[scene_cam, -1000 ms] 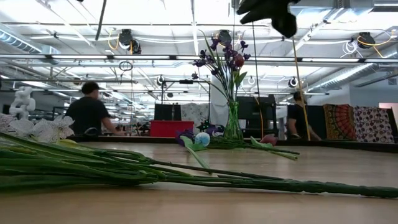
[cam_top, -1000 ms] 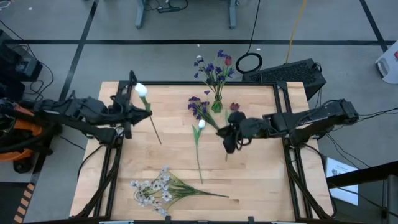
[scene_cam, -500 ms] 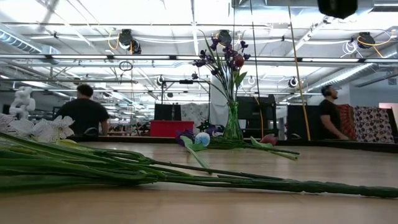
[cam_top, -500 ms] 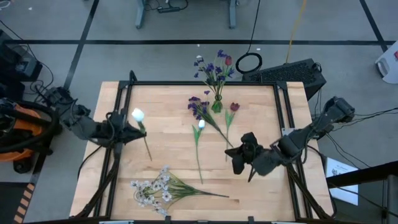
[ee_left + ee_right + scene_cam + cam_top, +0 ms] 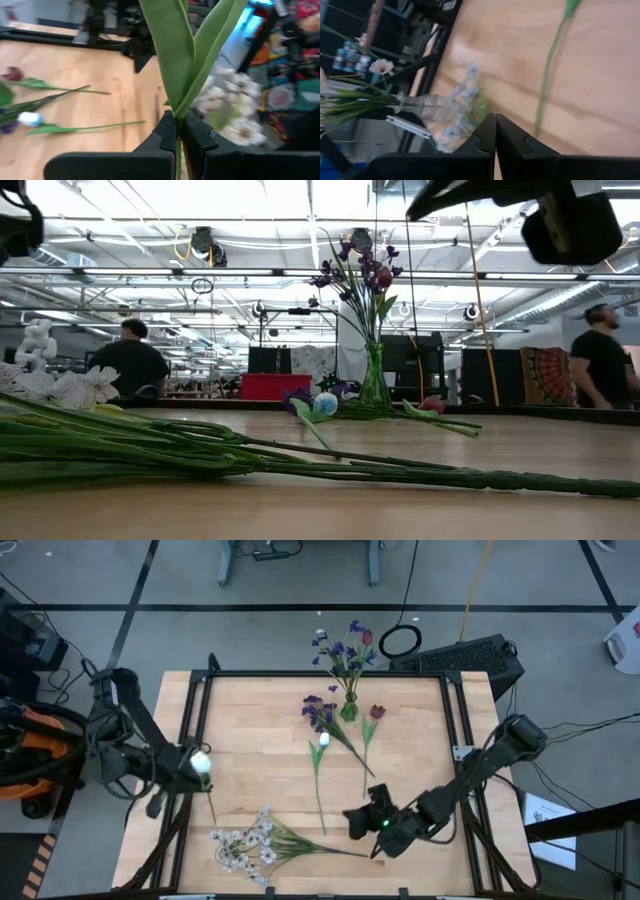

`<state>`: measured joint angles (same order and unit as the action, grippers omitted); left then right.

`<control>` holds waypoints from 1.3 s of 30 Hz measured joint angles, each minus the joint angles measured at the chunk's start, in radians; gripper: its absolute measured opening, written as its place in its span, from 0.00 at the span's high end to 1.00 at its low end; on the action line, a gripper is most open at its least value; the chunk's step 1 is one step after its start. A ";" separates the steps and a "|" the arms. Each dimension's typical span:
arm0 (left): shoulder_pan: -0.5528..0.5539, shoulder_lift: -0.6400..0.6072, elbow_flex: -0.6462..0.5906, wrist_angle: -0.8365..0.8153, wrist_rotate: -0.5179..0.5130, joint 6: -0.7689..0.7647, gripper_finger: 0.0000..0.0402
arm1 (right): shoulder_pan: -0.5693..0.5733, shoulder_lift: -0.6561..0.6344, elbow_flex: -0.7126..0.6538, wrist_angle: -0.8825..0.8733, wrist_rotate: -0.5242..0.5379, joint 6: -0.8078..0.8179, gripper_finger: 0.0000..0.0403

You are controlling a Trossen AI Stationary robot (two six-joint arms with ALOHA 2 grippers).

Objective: Sort flowers into vase by color
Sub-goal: Put the right white tulip into the transparent flower vase

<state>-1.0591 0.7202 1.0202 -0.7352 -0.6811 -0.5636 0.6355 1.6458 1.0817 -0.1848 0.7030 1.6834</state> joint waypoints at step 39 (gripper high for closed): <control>-0.224 0.423 -0.001 0.195 -0.214 -0.028 0.92 | -0.001 0.132 0.004 0.270 0.087 0.009 1.00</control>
<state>-1.2830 1.1433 1.0195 -0.5401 -0.8951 -0.5915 0.6342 1.7779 1.0855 0.0854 0.7898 1.6920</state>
